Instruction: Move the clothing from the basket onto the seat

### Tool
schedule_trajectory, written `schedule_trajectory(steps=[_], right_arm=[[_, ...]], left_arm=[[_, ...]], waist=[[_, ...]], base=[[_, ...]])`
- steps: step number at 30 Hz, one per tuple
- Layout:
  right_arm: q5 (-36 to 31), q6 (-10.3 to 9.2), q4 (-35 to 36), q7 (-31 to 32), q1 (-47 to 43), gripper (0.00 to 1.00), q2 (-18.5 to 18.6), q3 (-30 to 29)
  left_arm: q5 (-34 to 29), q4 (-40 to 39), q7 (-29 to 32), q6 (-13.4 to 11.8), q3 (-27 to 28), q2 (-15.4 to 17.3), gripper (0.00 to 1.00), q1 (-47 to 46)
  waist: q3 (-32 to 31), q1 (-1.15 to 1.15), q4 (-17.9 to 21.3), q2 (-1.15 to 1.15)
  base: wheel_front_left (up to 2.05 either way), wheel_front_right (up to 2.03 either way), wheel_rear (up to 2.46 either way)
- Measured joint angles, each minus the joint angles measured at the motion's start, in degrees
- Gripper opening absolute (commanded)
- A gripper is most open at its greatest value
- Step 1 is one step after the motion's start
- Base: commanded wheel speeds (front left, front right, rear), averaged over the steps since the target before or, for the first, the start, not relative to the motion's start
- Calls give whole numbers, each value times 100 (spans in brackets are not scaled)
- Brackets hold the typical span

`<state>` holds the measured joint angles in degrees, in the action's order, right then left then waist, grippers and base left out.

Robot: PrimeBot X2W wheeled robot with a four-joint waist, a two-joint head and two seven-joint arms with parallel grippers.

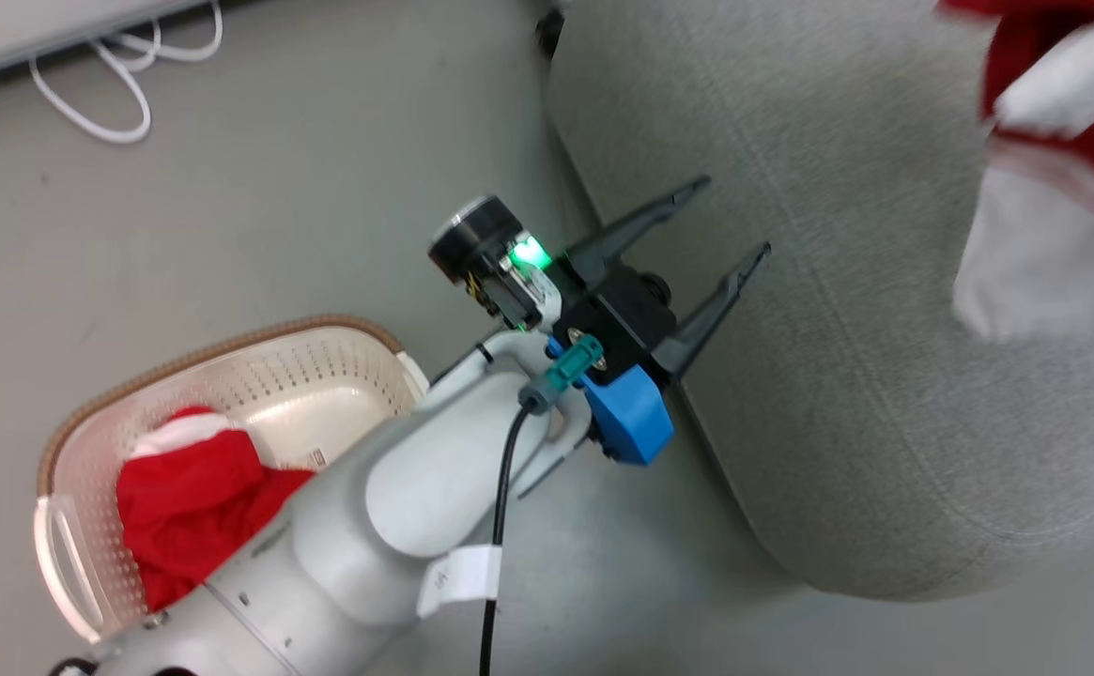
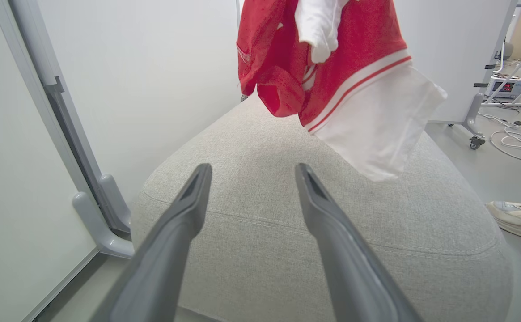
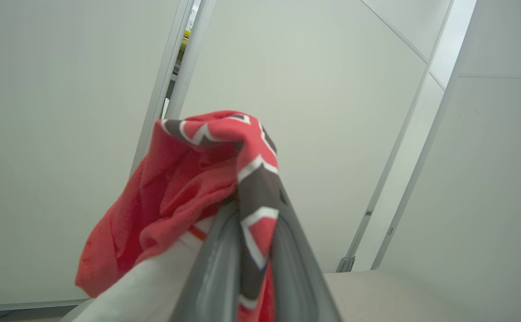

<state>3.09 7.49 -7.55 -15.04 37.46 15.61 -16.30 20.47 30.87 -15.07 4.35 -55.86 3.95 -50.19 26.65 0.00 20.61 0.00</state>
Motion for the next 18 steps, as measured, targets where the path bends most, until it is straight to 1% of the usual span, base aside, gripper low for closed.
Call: schedule_trajectory(steps=[5, 10, 13, 18], right_arm=[[116, 1, -126, -1, 842, 0, 560, -577], [220, 0, -652, -3, 1388, 0, 1105, -1007], [218, 0, -1058, -3, 1495, 0, 1211, -1088], [129, 0, -1767, -1, 1522, 0, 1212, -1009]], left_arm=[[-118, -76, 40, -53, 83, 143, 100, -393], [-245, -232, 114, -104, 130, 248, 100, -783], [-320, -339, 163, -131, 136, 301, 100, -979], [-394, -492, 246, -154, 137, 372, 100, -1176]], waist=[[540, 0, -123, 0], [1143, 0, -250, 0], [1499, 1, -323, 0], [2043, 1, -415, 0]], base=[[0, 0, 0], [0, 0, 0], [0, 0, 0], [0, 0, 0]])
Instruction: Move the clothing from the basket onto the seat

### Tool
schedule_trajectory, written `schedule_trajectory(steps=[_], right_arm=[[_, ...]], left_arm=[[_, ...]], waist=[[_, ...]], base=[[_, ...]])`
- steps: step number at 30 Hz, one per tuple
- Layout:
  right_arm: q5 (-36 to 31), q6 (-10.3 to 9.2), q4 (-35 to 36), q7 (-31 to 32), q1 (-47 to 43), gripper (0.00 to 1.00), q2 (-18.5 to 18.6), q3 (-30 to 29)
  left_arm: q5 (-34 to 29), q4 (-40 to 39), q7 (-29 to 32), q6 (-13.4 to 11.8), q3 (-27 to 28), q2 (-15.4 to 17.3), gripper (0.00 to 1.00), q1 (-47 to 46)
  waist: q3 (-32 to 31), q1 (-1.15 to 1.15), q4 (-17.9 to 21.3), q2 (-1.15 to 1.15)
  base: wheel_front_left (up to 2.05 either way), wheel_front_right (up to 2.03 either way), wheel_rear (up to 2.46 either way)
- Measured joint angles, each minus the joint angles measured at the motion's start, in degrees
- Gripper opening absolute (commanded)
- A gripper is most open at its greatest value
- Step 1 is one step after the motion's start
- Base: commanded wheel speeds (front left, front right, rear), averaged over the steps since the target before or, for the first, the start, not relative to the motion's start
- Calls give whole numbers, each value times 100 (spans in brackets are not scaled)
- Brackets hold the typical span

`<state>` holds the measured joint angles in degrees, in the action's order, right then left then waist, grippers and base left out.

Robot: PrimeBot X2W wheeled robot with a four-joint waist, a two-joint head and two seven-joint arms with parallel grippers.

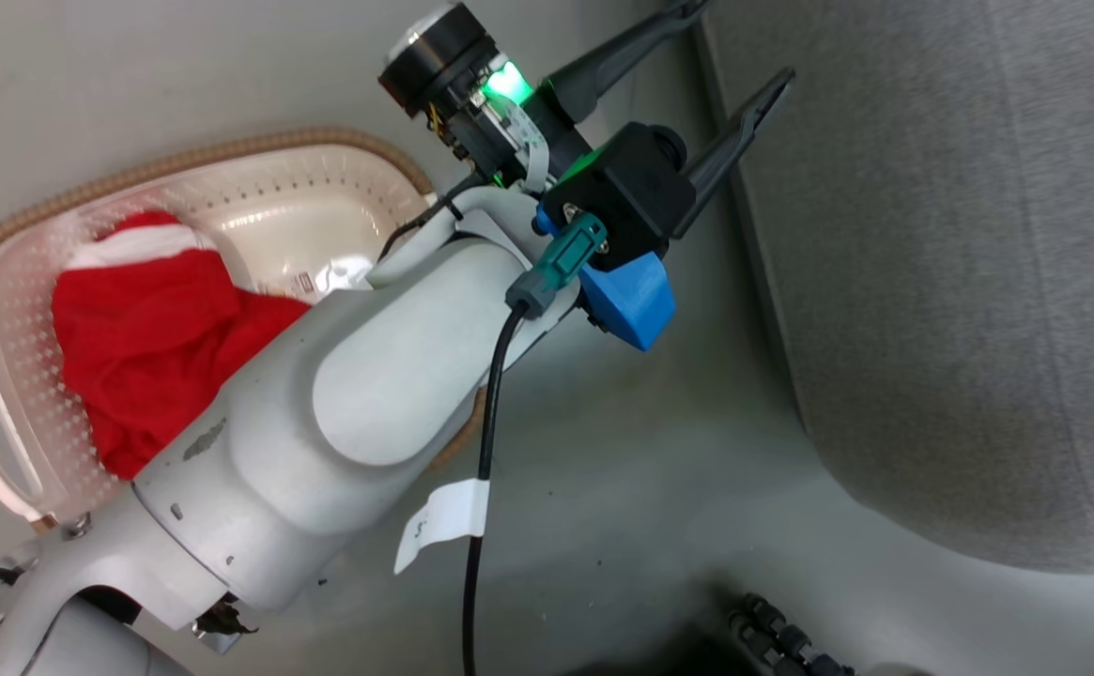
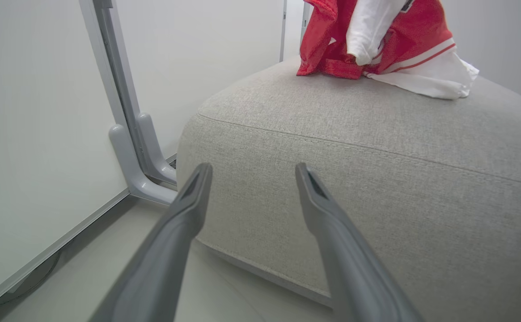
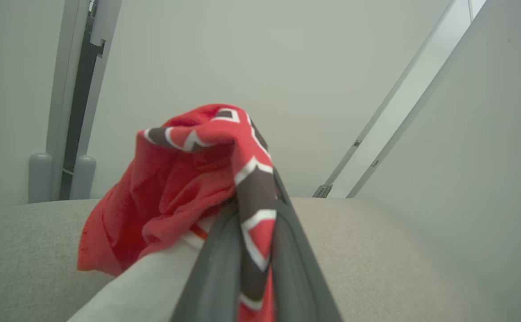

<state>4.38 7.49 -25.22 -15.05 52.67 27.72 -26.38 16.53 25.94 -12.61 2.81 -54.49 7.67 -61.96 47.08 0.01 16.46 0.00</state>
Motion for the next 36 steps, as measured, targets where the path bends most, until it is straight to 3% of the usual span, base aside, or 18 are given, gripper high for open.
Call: schedule_trajectory(steps=[5, 11, 13, 14, 27, 36], right_arm=[[-34, 0, -532, -1, 13, 0, -178, -10], [-132, 0, -687, -1, -141, 0, -421, -75], [-133, 0, -584, -1, -202, 96, -444, -133], [-140, 0, -519, -2, -268, 100, -456, -141], [-232, 0, 786, -1, -1716, 100, -655, 350], [-237, 1, 1600, -1, -2220, 100, -871, 1412]], left_arm=[[-42, -69, 53, -22, -23, 66, 100, -76], [-43, -99, 49, -51, -52, 84, 100, -90], [-38, -103, 40, -74, -46, 91, 100, -109], [-31, -103, 24, -76, -40, 91, 100, -110], [255, 65, -227, -252, 247, -32, 100, 264], [360, -558, -240, -609, 1522, 81, 100, 1494]], waist=[[435, 0, -64, 0], [649, 0, -130, 0], [643, 0, -138, 0], [627, 0, -142, 0], [-57, -1, -310, 0], [-1000, -1, -655, 0]], base=[[0, 0, 0], [0, 0, 0], [0, 0, 0], [0, 0, 0], [0, 0, 0], [0, 0, 0]])
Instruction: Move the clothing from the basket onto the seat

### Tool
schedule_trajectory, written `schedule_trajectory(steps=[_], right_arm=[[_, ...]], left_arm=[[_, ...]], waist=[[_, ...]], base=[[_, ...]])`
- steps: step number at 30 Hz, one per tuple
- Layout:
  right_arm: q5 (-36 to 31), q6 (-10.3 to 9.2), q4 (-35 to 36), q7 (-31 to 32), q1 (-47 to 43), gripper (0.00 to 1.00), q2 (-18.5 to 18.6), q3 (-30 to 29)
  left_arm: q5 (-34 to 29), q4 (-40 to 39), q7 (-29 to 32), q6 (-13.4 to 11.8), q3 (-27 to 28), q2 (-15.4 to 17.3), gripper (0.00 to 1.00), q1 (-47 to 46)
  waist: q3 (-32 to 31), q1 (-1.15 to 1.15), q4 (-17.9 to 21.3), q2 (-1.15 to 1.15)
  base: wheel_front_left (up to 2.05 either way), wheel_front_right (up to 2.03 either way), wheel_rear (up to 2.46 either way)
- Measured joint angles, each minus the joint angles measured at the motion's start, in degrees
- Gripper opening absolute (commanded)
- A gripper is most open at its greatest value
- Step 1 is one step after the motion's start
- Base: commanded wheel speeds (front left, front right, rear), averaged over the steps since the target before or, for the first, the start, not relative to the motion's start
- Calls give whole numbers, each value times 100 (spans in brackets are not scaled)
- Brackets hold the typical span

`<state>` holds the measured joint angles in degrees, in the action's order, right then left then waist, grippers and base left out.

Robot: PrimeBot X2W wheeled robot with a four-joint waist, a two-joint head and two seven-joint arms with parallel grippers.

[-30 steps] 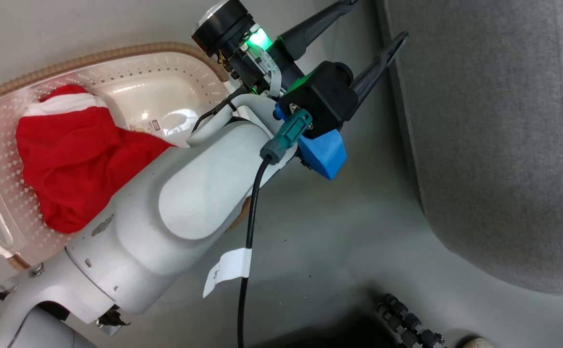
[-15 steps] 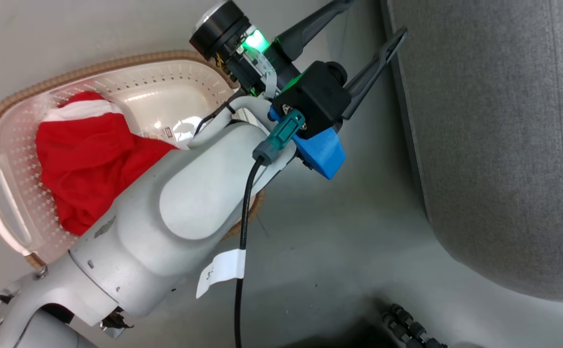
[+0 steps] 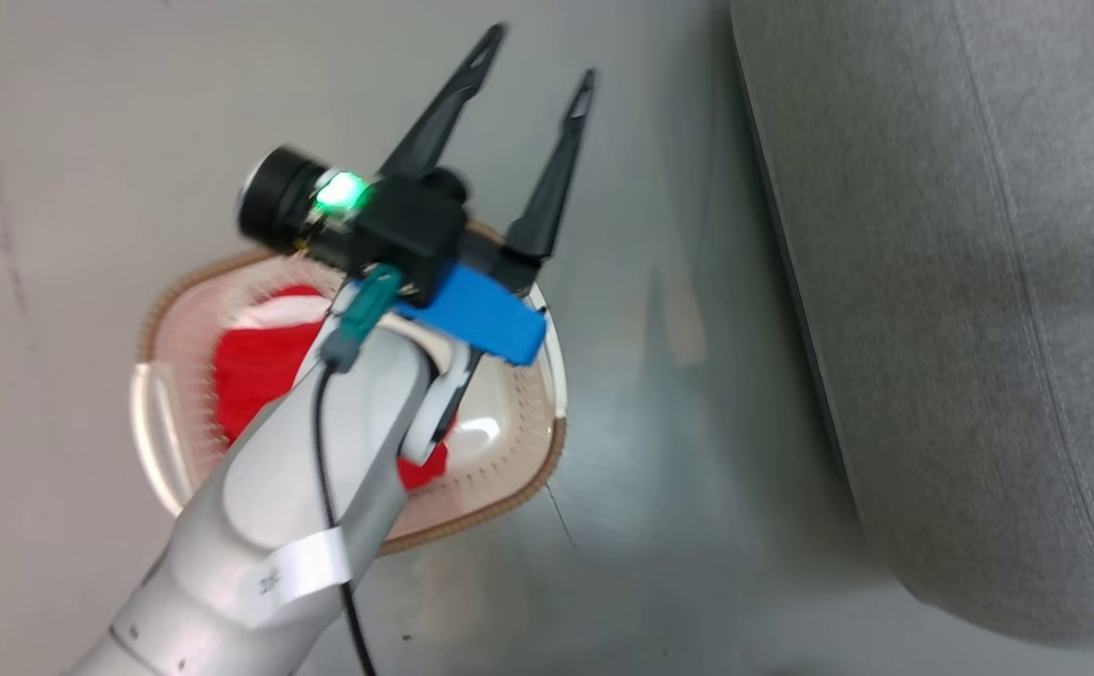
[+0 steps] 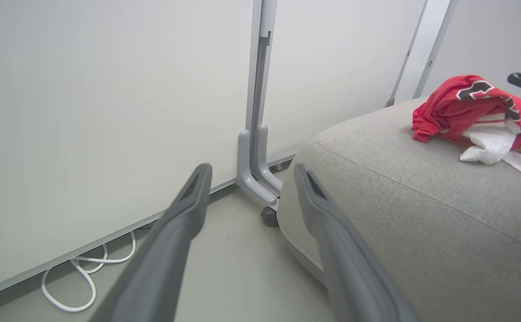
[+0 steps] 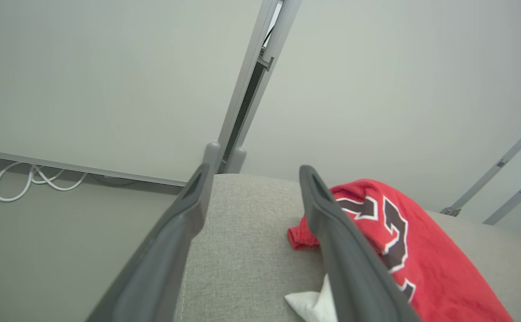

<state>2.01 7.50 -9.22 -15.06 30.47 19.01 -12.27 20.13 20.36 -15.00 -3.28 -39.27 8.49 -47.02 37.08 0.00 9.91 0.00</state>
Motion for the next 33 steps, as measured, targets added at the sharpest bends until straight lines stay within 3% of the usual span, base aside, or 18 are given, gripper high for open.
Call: schedule_trajectory(steps=[6, 13, 23, 33], right_arm=[[-26, -1, 164, 0, -300, 100, -153, 795], [-24, -1, 188, 0, -704, 100, -453, 1410], [70, -1, 24, 0, -1646, 100, -980, 1395], [122, -1, -159, 1, -2527, 100, -1252, 1085]], left_arm=[[-192, -399, 0, -77, 1020, -13, 100, 966], [-485, -693, -3, 31, 2084, -162, 100, 2064], [-918, -932, -7, 480, 3238, -434, 100, 3525], [-1085, -873, -7, 749, 3563, -542, 100, 4258]], waist=[[-748, -1, -343, 0], [-1595, -1, -748, 0], [-2671, -1, -1144, 0], [-3318, -1, -1232, 0]], base=[[0, 0, 0], [0, 0, 0], [0, 0, 0], [0, 0, 0]])
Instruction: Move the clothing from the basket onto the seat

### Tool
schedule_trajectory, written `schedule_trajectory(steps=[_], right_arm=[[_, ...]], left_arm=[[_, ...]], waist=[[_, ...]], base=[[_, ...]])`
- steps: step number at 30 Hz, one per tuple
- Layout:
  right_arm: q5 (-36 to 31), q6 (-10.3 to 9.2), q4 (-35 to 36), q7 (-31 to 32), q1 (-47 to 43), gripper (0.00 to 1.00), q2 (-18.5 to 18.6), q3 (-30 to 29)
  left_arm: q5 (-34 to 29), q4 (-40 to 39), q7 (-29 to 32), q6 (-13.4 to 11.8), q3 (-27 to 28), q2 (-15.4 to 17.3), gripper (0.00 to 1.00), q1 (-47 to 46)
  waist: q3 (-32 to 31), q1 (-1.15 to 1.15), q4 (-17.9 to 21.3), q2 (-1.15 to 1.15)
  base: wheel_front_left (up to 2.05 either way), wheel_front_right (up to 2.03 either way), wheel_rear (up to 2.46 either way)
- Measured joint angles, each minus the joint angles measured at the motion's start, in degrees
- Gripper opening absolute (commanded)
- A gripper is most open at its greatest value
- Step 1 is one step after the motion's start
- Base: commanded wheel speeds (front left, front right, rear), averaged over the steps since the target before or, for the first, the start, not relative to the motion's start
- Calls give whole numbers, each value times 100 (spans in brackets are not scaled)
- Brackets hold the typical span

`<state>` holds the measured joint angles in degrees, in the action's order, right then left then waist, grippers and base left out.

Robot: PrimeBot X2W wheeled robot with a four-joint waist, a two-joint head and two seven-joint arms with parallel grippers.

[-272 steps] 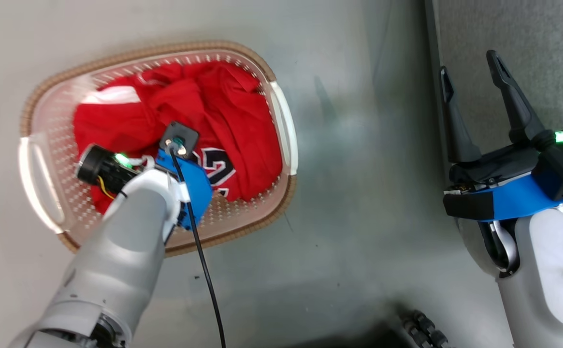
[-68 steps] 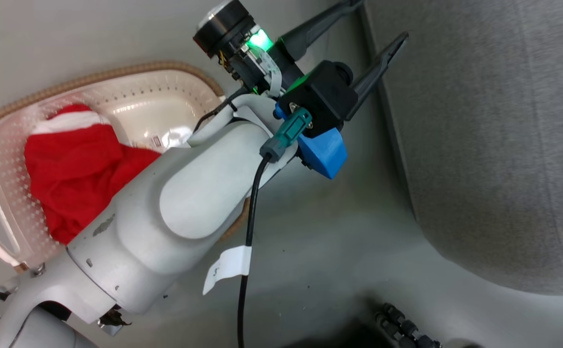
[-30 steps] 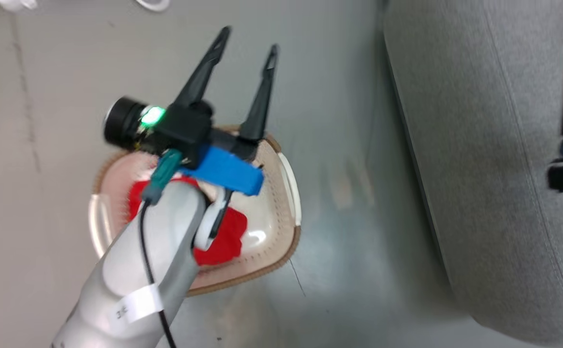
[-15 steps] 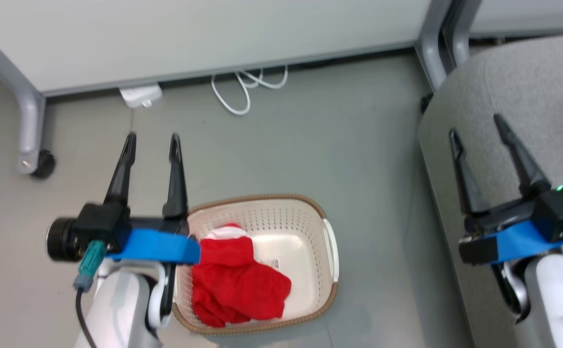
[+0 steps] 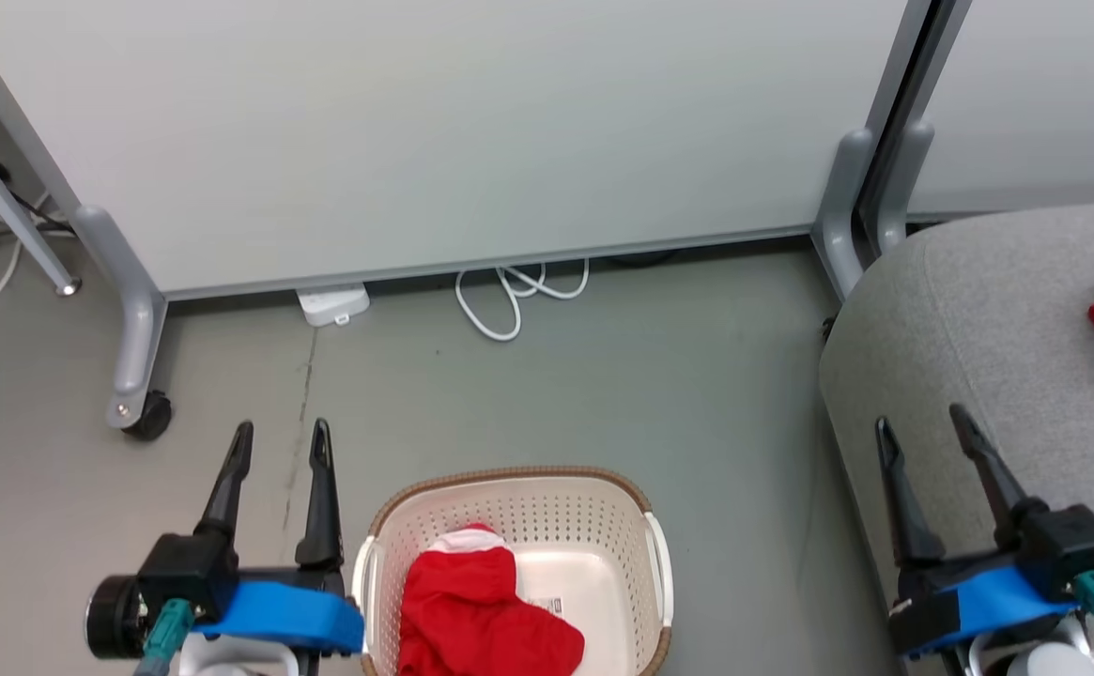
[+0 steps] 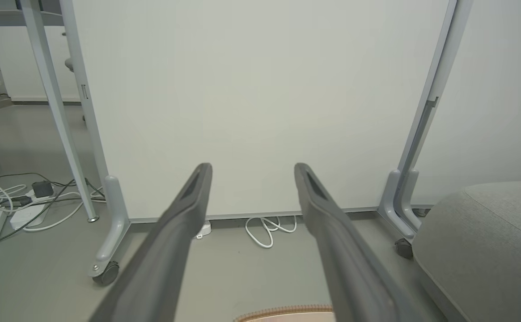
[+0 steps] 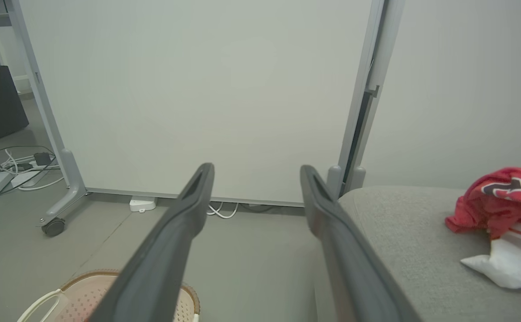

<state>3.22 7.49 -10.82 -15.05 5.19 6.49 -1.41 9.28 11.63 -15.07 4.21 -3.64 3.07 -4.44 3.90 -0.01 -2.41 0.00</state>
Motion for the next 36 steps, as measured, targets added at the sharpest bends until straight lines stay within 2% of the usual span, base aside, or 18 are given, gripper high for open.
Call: schedule_trajectory(steps=[8, 22, 30, 36], right_arm=[[29, 0, -79, -1, -367, 100, -119, -48], [-5, 0, -109, -1, -408, 100, -208, -8], [22, 0, -83, 0, -50, 100, -90, 120], [46, 0, 56, 0, 497, 100, 2, 331]], left_arm=[[52, 133, 0, 70, 4, -11, 100, 251], [-2, 279, 0, 101, -30, -13, 100, 246], [-280, 700, 0, 289, -432, 22, 100, -566], [-392, 1461, 1, 318, -1090, 263, 100, -1394]], waist=[[-321, 0, 2, 0], [-363, 1, -23, 0], [-49, 2, 66, 0], [485, 2, 232, 0]], base=[[0, 0, 0], [0, 0, 0], [0, 0, 0], [0, 0, 0]])
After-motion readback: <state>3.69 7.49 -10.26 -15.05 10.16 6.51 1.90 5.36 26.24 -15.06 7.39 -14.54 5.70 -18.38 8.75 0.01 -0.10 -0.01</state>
